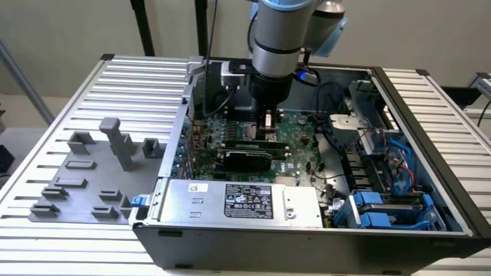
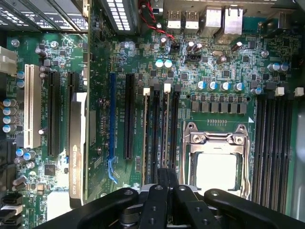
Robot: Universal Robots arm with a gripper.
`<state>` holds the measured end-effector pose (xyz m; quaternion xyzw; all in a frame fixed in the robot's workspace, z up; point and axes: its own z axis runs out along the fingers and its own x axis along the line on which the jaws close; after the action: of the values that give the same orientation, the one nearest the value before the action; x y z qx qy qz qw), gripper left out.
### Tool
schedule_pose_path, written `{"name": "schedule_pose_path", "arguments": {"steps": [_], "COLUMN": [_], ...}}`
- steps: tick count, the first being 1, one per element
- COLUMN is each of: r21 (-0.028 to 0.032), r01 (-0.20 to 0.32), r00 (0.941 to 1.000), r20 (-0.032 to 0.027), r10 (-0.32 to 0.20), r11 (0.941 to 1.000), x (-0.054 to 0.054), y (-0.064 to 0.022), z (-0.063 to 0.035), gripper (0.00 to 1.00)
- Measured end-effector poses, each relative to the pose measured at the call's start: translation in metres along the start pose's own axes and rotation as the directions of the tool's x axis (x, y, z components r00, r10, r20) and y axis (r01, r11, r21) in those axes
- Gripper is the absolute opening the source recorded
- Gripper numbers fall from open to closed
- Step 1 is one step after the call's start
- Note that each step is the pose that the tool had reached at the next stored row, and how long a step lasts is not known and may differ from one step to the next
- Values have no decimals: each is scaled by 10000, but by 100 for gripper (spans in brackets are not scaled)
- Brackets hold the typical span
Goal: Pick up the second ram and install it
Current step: 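Press down the second ram until it locks into place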
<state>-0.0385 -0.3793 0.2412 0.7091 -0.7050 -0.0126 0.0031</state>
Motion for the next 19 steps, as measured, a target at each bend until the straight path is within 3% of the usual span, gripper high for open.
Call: {"name": "schedule_pose_path", "arguments": {"steps": [14,17,19], "r21": [2,8,9], "r01": [1,0,0], "r00": [10000,10000,10000], "r20": [-1,9,13], "r10": [-1,0,0], "r11": [10000,10000,10000], "x": [2,0,-2], "y": [24,24,26], "z": [153,141,54], "gripper": [11,11,11]}}
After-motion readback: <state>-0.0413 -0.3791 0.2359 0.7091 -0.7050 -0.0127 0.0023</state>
